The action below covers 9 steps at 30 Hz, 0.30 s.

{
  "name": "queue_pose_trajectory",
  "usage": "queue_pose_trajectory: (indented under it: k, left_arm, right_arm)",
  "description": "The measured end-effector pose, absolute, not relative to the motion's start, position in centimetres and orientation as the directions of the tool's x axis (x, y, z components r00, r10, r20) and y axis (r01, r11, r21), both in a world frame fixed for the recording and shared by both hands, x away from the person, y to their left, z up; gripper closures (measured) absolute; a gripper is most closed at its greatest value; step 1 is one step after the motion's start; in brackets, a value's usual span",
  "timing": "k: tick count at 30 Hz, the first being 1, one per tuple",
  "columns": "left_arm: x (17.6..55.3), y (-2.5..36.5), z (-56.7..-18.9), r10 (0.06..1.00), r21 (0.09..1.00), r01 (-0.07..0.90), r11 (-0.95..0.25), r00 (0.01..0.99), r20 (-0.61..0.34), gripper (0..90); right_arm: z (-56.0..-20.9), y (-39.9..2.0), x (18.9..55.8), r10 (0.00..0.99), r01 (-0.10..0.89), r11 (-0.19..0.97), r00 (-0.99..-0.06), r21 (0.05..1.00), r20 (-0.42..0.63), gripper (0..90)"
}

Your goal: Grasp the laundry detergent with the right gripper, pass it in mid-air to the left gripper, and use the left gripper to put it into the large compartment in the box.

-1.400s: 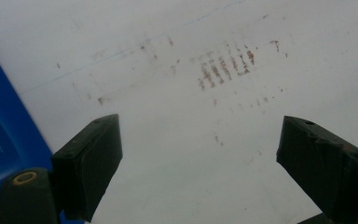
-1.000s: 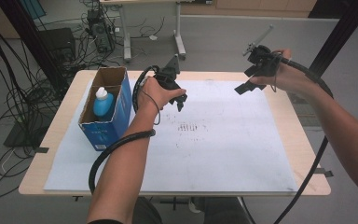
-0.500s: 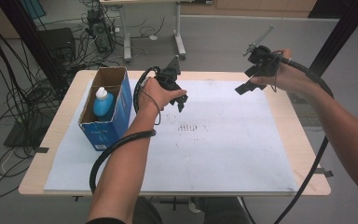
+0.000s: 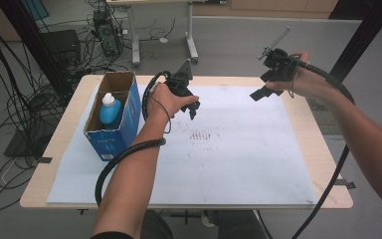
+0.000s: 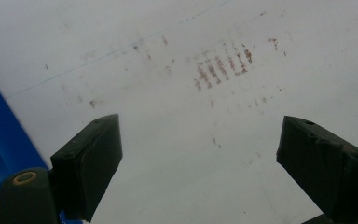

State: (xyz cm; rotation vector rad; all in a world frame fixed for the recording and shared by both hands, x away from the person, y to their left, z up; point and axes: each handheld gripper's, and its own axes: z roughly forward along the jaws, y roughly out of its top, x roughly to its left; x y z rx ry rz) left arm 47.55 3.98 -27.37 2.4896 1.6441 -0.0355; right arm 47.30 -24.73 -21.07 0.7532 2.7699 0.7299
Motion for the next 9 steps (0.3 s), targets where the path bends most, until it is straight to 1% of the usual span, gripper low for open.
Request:
queue_pose_trajectory:
  k: [9]
  left_arm:
    - [47.45,3.82,-27.36,0.911,0.121,0.915,-0.385,0.398,-0.110,14.3]
  right_arm:
    - [-21.13,-24.81,47.22,0.516,0.429,0.750,-0.855,0.503,-0.041,10.1]
